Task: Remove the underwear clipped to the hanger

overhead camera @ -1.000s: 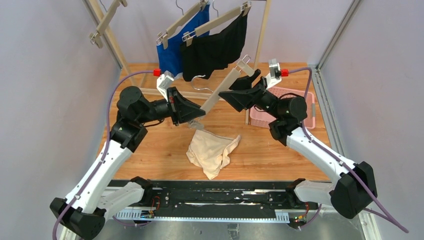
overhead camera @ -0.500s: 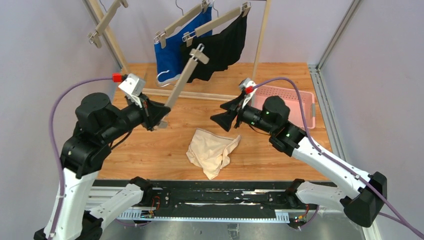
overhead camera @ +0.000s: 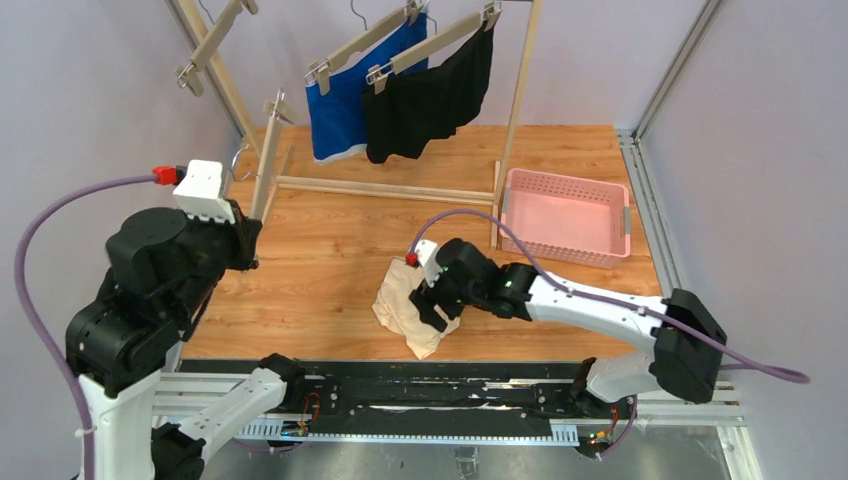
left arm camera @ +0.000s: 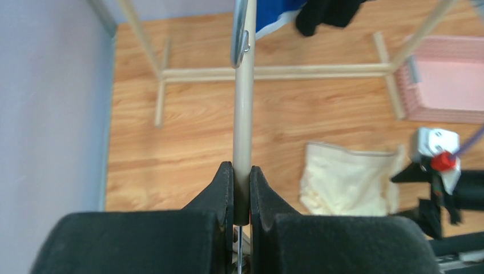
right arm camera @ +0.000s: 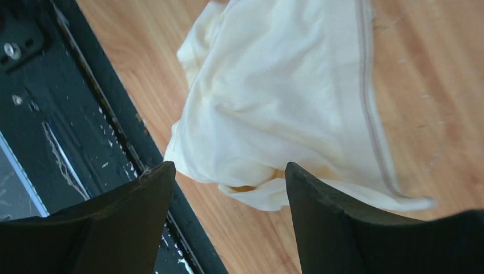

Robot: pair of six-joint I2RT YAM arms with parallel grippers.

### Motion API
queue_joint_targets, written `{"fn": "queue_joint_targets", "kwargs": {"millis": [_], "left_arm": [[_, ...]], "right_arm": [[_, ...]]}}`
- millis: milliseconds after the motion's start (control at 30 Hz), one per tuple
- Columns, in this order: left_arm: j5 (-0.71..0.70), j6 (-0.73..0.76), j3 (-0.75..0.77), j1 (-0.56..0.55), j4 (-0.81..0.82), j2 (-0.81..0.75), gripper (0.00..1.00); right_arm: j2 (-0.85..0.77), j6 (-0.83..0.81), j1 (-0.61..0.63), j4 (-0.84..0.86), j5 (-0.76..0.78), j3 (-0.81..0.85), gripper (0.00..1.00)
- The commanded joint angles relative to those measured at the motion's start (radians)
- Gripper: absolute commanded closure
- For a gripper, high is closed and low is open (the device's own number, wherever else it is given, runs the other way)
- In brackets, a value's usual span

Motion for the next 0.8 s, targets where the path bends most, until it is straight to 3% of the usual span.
{"fn": "queue_joint_targets", "kwargs": {"millis": [0, 300, 433, 467, 500, 567, 600, 767], "left_arm": [[-0.242, 0.028, 0.000, -0.005, -0.084, 0.072, 1.00], [-0.400, 0.095, 0.128, -0.003, -0.092, 0.208, 1.00], [-0.340, 0.137, 0.211, 0.039, -0.080, 0.301, 1.00], [-0.295, 0.149, 0.229, 0.070, -0.072, 0.324, 1.00], [-0.256, 0.161, 0.248, 0.104, -0.066, 0.348, 1.00], [-0.189, 0.183, 0.291, 0.168, -0.060, 0.411, 1.00], [-0.165, 0.190, 0.318, 0.191, -0.059, 0.438, 1.00], [-0.017, 0.224, 0.485, 0.298, -0.074, 0.580, 1.00]], "right_arm": [[0.091, -0.013, 0.095, -0.069, 0.027, 0.012, 0.28], [0.294, 0.039, 0.187, -0.074, 0.069, 0.040, 0.27], [0.373, 0.080, 0.188, -0.106, 0.117, 0.057, 0.30], [0.391, 0.091, 0.188, -0.117, 0.134, 0.062, 0.35], [0.408, 0.100, 0.188, -0.128, 0.148, 0.068, 0.47], [0.445, 0.115, 0.186, -0.156, 0.161, 0.084, 0.91], [0.456, 0.125, 0.187, -0.173, 0.164, 0.094, 0.98], [0.388, 0.140, 0.188, -0.191, 0.191, 0.100, 0.99]]}}
